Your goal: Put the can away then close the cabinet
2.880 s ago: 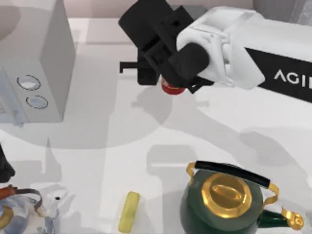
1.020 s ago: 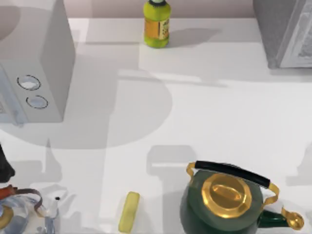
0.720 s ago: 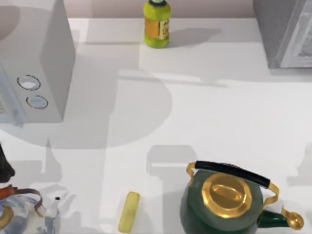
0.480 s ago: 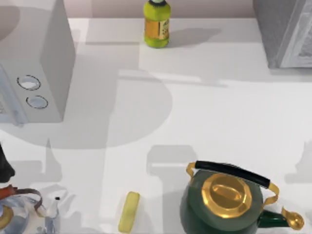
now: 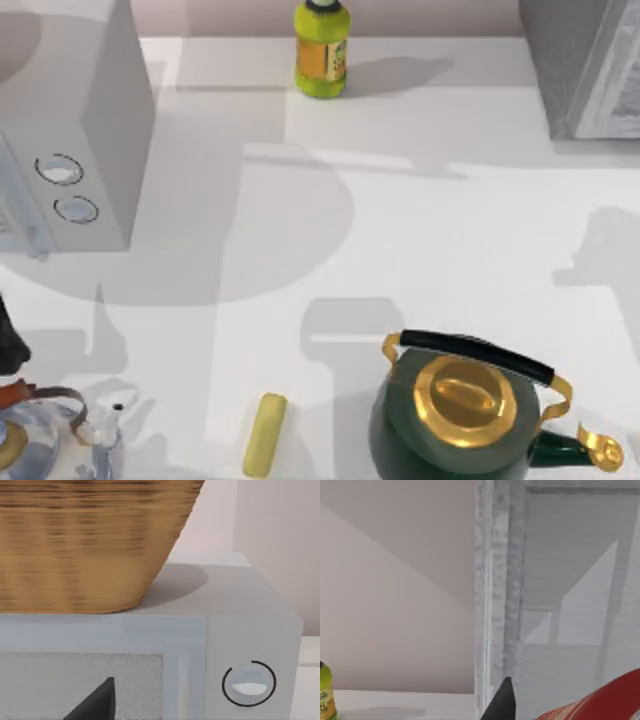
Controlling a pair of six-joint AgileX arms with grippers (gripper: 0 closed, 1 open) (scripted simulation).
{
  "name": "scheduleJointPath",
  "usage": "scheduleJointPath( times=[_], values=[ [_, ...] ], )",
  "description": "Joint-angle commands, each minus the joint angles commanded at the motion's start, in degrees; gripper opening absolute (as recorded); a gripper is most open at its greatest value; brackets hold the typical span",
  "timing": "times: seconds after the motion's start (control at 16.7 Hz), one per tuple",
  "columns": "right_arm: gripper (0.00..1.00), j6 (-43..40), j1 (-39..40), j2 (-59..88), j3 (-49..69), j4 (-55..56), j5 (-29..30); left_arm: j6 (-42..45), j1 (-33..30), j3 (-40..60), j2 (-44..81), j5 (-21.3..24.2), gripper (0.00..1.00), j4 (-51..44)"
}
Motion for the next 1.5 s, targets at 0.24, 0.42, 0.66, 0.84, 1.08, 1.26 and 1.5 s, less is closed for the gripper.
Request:
scheduleJointPath(
  times=[0.24, 0.42, 0.66, 0.84, 1.08, 1.26, 1.5],
  values=[
    [0.00, 0.4, 1.9, 16.1, 23.4, -4.9, 2.8, 0.0, 0.0, 0.0, 0.0, 0.0, 1.00, 0.0],
    [0.00, 0.5, 3.1, 27.4, 37.1, -8.8, 4.7, 0.0, 0.0, 0.0, 0.0, 0.0, 1.00, 0.0],
    [0.00, 0.7, 4.4, 39.5, 52.1, -13.0, 6.6, 0.0, 0.0, 0.0, 0.0, 0.0, 1.00, 0.0],
    [0.00, 1.1, 5.1, 44.9, 58.9, -14.8, 7.5, 0.0, 0.0, 0.0, 0.0, 0.0, 1.00, 0.0],
    [0.00, 1.3, 5.3, 46.2, 60.5, -15.2, 7.6, 0.0, 0.0, 0.0, 0.0, 0.0, 1.00, 0.0],
    [0.00, 1.4, 5.1, 46.2, 60.4, -15.2, 7.5, 0.0, 0.0, 0.0, 0.0, 0.0, 1.00, 0.0],
    [0.00, 1.2, 4.2, 52.2, 66.8, -17.9, 7.3, 0.0, 0.0, 0.0, 0.0, 0.0, 1.00, 0.0]
  ],
)
